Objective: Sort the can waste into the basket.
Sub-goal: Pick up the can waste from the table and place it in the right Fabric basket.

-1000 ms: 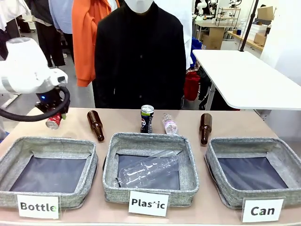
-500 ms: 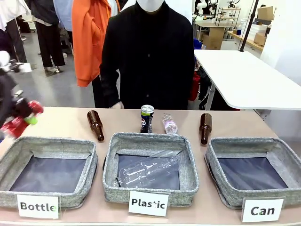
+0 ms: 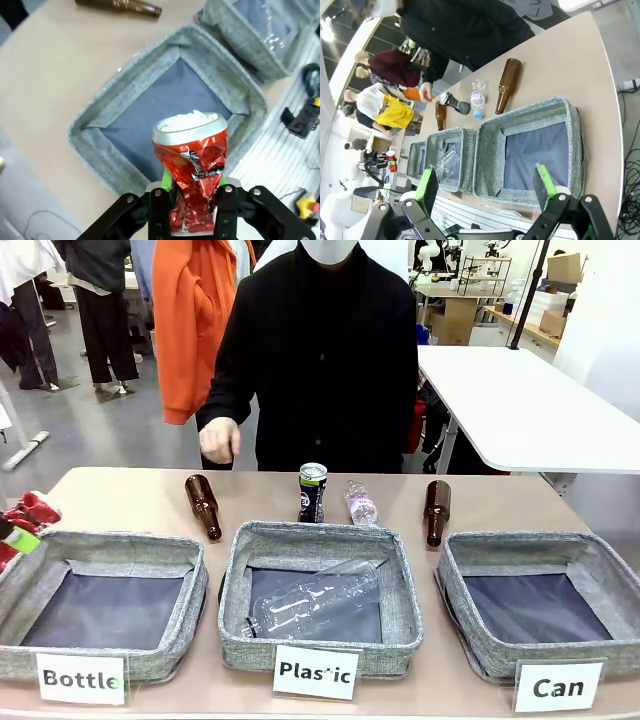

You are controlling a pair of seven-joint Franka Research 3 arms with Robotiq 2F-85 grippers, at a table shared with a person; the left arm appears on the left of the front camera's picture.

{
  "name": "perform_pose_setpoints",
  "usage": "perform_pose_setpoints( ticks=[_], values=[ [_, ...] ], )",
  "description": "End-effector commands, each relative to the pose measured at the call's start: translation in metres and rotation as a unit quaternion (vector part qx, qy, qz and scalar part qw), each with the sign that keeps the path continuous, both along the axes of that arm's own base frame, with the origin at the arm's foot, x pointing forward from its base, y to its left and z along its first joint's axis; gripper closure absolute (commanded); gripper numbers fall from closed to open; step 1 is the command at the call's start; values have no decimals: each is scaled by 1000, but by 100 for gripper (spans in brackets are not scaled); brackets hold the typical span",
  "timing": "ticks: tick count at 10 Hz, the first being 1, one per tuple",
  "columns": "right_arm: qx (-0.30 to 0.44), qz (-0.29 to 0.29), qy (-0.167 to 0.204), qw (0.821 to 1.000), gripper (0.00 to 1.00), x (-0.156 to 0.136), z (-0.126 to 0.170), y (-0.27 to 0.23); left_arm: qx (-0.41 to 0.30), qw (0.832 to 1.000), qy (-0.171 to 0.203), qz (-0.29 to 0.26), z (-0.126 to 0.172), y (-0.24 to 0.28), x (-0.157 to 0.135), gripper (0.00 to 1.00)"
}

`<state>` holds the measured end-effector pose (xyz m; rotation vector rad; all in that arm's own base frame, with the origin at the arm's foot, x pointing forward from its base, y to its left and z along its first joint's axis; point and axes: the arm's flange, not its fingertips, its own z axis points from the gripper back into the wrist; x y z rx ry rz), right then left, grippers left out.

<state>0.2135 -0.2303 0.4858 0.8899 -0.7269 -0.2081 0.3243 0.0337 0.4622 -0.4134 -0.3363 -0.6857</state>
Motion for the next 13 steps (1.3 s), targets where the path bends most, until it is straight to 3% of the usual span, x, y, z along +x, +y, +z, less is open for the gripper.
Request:
perform_pose_setpoints(
  ticks=[1, 2, 3, 4, 6, 8, 9, 11, 13],
  values=[
    [1, 4, -18, 1000, 0, 1, 2, 0, 7, 1000, 14, 17, 1, -6, 8, 100],
    [1, 4, -18, 1000, 0, 1, 2, 0, 0, 1000, 0, 0, 0, 0, 0, 67],
    [0, 0, 0, 1000, 0, 0, 0, 0, -65, 993, -74, -68, 7, -21, -4, 67],
    [-15, 6, 4, 1000, 0, -8, 7, 0, -56, 990, -98, -80, 18, -54, -9, 67],
    [-41, 17, 1, 999, 0, -26, 24, -7, -23, 981, -123, -151, 52, -126, -8, 67],
    [-45, 48, 48, 997, 0, -59, 43, -40, -21, 970, -125, -209, 75, -214, 0, 67],
    [-41, 46, 54, 997, 0, -77, 52, -59, -25, 953, -161, -256, 92, -279, 0, 67],
    [-57, -14, 72, 996, 0, -99, 52, -93, 14, 899, -235, -368, 129, -455, -2, 67],
    [-74, -7, 92, 993, 0, -121, 43, -111, 18, 879, -250, -406, 124, -577, -3, 67]
  ],
)
